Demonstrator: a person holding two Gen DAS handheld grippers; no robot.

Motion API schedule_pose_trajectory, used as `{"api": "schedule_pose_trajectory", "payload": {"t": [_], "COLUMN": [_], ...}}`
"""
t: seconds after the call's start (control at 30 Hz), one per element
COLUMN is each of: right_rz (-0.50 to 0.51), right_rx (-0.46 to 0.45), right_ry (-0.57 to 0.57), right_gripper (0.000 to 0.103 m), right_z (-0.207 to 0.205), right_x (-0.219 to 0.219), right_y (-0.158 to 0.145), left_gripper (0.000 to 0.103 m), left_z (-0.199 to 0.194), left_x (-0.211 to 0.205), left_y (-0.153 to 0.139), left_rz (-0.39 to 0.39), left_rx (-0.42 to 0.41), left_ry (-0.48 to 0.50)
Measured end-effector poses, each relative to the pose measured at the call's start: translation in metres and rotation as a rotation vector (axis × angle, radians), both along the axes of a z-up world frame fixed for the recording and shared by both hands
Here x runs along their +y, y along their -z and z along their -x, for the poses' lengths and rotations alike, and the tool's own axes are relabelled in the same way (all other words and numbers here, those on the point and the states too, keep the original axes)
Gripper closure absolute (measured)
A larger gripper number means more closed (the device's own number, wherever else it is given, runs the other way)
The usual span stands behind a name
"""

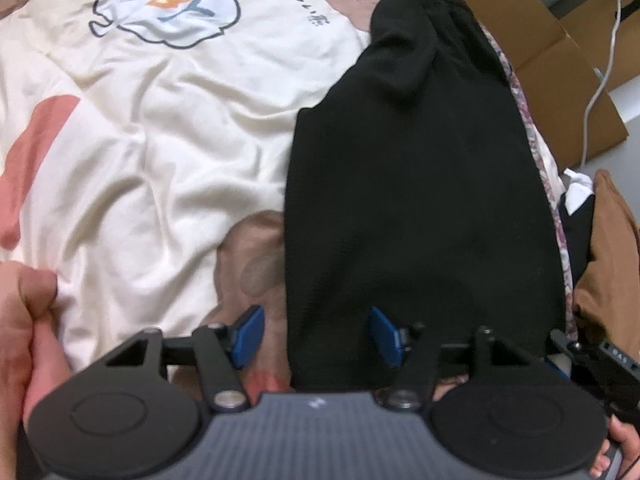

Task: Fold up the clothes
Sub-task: 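Move both open tools along the shorts to the leg-hem end, then close the left tool on the black fabric while the right tool closes on the patterned edge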

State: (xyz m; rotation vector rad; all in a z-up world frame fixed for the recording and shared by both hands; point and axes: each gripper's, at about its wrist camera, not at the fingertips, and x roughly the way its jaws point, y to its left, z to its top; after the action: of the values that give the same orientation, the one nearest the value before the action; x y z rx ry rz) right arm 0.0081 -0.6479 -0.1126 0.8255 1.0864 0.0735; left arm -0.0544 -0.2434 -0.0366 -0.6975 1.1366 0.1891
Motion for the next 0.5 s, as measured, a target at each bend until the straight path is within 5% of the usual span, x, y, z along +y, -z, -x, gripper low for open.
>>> {"api": "schedule_pose_trajectory", "payload": {"t": [0.27, 0.4, 0.47, 0.5], "right_rz": [0.014, 0.027, 0.031, 0.023], "right_rx": [-0.001, -0.012, -0.019, -0.027], "right_ry": [-0.025, -0.042, -0.046, -0.042], "right_gripper": [0.061, 0.070, 0.080, 0.082], "right_z": [-0.001, -0.002, 0.000, 0.001], "right_x": [0.003, 0.006, 0.005, 0.004], "right_y": [0.003, 0.002, 0.000, 0.000], "left_gripper": [0.031, 0.054, 0.085, 0.088], "left_z": [-0.001, 0.005, 0.008, 0.010], "left_x": [-0.010, -0.011, -0.008, -0.006], "left_y": [-0.002, -0.004, -0.004, -0.004], "left_rz": [-0.020, -0.035, -0.007, 0.021], "left_rx": [-0.004, -0.012, -0.016, -0.019], "left_ry": [0.027, 0.040, 0.029, 0.020]}}
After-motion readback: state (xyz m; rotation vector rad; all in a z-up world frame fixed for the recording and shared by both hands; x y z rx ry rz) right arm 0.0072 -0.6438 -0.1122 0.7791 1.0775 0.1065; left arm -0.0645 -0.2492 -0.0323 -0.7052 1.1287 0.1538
